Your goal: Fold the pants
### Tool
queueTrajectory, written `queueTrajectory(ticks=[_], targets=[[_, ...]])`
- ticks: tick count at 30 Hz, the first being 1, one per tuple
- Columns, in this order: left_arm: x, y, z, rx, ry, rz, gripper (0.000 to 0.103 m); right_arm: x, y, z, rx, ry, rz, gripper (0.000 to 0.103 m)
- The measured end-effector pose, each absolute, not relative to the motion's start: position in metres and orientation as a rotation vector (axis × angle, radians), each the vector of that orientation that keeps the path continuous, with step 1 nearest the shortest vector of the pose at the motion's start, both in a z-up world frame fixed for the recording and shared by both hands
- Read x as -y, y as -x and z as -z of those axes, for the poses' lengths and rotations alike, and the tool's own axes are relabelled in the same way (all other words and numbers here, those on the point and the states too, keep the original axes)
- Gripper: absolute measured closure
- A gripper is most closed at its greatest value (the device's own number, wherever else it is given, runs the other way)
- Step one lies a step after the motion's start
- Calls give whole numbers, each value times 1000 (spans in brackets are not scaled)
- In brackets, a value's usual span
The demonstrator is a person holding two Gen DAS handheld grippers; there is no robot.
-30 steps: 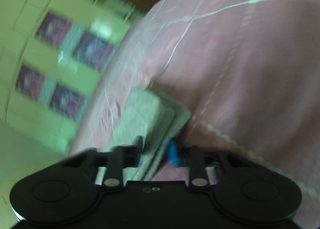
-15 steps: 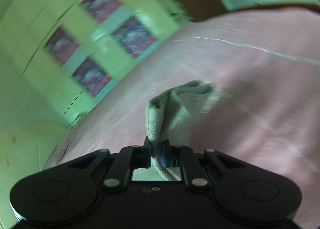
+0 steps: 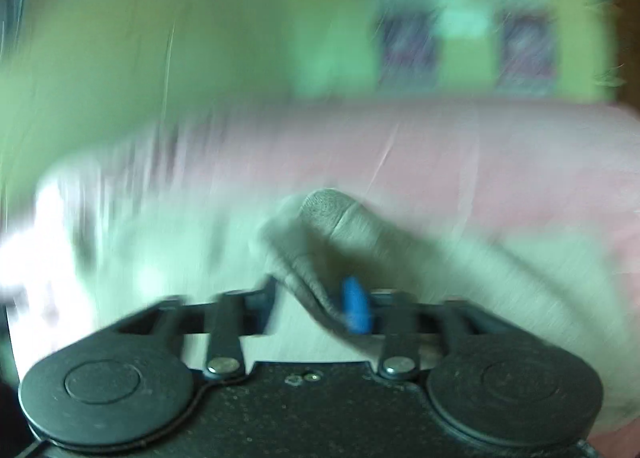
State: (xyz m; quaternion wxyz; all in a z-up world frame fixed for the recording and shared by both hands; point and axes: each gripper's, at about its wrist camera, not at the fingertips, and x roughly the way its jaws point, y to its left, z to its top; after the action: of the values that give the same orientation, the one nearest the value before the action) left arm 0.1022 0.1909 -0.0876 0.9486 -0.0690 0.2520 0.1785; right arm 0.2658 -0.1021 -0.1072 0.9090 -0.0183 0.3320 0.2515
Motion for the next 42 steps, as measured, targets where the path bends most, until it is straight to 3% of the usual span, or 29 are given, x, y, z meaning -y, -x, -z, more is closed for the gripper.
queueTrajectory(ticks=[9,11,14,17,22,25,26,28,35,38,42], targets=[[-192,-92,107,-513,190,-321,0,183,-243,87,-502,-144,-366,70],[-190,-96,109,-518,202,-312,0,185,-264,111,-689,-127,-340,70],[-194,-101,112,-532,259,-312,0,192,-266,110,-724,-152,-351,71],[-201,-99,114,-527,300,-322,0,205,-240,90,-571,-202,-352,64],[-204,-100,118,-542,298,-321,0,257,-241,80,-473,-241,-211,63],[-196,-101,117,-536,264,-299,0,286,-271,89,-550,-281,-112,78],[-195,-103,117,-539,261,-301,0,291,-287,103,-652,-285,-86,89],[-196,-109,116,-545,276,-307,0,298,-301,115,-731,-295,-115,92],[-213,-142,103,-524,237,-354,0,296,-322,90,-634,-235,-105,88],[-216,-153,109,-546,228,-351,0,276,-347,118,-777,-156,-105,89],[-224,-161,113,-547,252,-362,0,266,-353,89,-653,-141,-103,89]])
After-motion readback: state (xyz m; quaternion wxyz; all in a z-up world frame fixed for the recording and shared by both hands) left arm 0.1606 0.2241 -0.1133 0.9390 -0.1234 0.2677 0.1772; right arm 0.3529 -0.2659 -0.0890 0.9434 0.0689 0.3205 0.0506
